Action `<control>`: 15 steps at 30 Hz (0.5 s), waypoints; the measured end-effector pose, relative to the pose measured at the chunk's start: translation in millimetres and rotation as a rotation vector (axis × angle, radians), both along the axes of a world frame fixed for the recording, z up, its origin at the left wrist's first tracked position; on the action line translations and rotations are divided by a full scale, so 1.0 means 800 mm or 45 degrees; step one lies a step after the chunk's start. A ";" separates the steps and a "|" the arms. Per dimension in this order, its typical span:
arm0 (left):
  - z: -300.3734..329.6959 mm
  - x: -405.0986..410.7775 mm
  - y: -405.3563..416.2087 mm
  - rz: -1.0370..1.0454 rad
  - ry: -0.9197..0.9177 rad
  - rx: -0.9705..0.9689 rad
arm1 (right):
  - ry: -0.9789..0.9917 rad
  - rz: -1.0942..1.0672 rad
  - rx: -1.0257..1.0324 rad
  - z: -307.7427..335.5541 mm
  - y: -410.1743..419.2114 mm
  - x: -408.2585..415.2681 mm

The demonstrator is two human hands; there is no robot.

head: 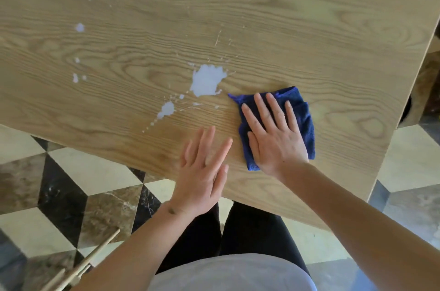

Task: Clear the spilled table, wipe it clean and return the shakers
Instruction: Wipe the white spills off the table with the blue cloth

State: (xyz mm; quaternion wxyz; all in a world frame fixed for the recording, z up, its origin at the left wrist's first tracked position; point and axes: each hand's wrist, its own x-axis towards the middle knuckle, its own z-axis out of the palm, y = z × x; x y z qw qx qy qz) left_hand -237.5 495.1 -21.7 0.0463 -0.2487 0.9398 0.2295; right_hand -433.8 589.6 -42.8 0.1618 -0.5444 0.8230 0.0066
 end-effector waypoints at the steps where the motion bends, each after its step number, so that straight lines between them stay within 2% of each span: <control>1: 0.005 -0.001 -0.021 0.049 -0.002 -0.017 | 0.008 -0.006 -0.017 -0.001 -0.013 -0.009; 5: 0.023 -0.021 -0.147 0.240 -0.160 -0.065 | 0.060 -0.088 -0.045 -0.004 -0.061 -0.046; 9: 0.033 -0.060 -0.255 0.133 -0.380 -0.055 | 0.100 -0.247 -0.066 -0.006 -0.109 -0.085; 15: 0.033 -0.123 -0.339 0.045 -0.715 0.116 | 0.119 -0.494 -0.110 -0.008 -0.187 -0.156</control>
